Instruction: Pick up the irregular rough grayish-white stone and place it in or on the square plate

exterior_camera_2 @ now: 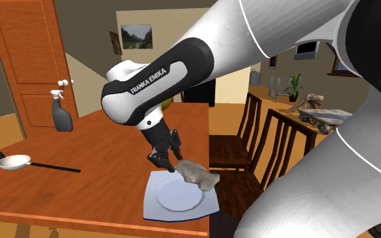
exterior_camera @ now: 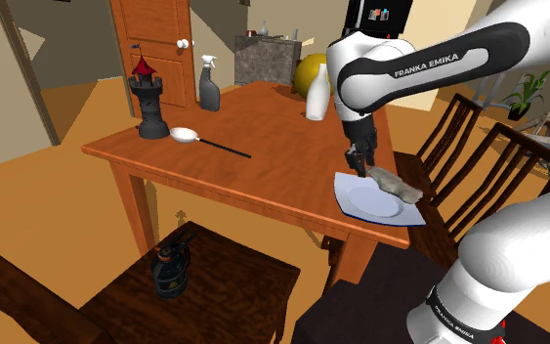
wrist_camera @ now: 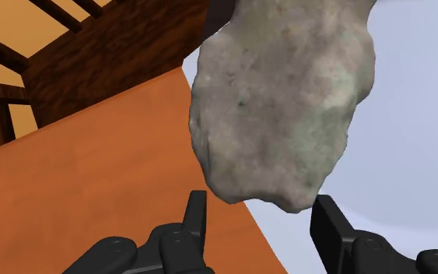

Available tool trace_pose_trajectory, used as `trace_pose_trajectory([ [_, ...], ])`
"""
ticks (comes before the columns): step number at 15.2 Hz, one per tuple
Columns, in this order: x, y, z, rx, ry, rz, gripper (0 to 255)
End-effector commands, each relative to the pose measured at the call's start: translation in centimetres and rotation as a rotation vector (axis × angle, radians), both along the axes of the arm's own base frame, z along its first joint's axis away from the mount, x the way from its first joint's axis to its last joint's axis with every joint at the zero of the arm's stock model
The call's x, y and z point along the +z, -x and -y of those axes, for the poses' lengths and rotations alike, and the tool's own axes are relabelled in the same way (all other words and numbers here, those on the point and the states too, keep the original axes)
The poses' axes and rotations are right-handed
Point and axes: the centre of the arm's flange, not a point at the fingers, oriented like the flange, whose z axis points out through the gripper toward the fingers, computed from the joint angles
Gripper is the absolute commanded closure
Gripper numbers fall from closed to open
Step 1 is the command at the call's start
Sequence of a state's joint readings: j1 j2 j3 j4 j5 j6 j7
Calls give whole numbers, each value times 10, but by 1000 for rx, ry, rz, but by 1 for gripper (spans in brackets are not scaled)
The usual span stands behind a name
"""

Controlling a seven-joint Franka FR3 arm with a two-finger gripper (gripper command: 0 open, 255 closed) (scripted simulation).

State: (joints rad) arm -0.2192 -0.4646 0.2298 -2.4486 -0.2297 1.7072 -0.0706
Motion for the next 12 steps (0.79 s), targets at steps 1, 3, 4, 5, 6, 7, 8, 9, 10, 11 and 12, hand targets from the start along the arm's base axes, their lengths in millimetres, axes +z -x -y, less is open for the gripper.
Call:
trace_pose_trajectory([
  [1,11,0,0,0,0,0,255],
  [3,22,0,0,0,0,0,255],
  [4,27,0,0,0,0,0,255],
  [5,22,-1,-1,0,0,0,255],
  [6,22,-1,-1,0,0,0,0],
  [7,23,14,-1,79,-43,-7,0],
  [8,25,30,1,158,-87,-14,0],
  [9,27,45,3,237,-130,-21,0],
  [10,29,61,7,316,-174,-28,0],
  [11,31,75,13,395,-217,-35,0],
  [12,33,90,19,474,-261,-42,0],
])
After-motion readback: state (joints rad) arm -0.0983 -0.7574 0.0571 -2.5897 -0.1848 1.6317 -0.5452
